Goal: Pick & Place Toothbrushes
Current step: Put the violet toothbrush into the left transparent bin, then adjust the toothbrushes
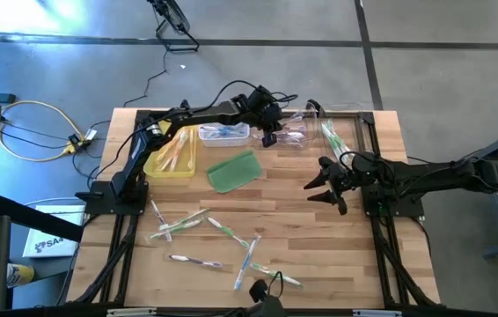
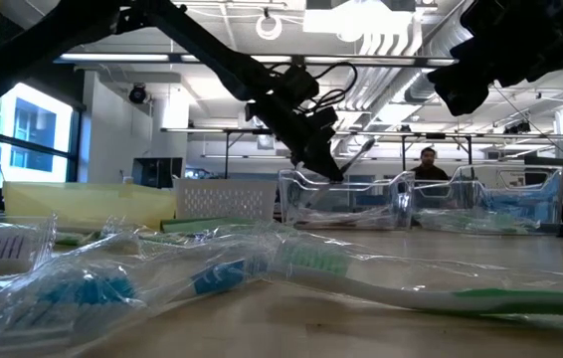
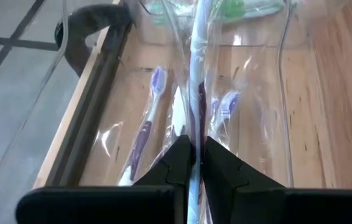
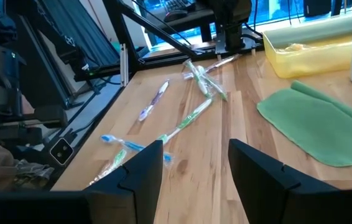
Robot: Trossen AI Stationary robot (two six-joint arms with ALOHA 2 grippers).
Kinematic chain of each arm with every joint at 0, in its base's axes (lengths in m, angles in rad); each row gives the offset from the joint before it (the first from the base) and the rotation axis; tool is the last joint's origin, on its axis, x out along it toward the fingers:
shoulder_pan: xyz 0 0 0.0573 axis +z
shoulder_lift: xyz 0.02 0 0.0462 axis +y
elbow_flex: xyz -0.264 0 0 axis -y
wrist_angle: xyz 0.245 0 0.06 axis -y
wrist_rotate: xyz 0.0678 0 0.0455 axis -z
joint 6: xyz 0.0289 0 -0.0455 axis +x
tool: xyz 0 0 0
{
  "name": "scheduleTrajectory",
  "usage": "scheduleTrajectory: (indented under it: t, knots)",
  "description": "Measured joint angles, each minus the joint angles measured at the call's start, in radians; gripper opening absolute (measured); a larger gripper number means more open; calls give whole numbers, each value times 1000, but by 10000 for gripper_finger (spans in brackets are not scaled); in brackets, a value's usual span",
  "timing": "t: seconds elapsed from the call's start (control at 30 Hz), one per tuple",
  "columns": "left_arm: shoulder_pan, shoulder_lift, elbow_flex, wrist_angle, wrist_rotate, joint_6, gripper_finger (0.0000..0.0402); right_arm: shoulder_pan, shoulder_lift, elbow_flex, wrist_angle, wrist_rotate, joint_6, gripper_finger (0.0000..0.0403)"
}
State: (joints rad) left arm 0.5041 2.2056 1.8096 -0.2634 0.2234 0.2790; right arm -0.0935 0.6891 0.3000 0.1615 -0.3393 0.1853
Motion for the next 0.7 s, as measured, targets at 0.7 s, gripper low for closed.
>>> scheduleTrajectory:
  t: [0.7]
  knots:
    - [0, 0, 0, 24, -36, -23, 160, 0, 0, 0, -19, 0, -7, 175]
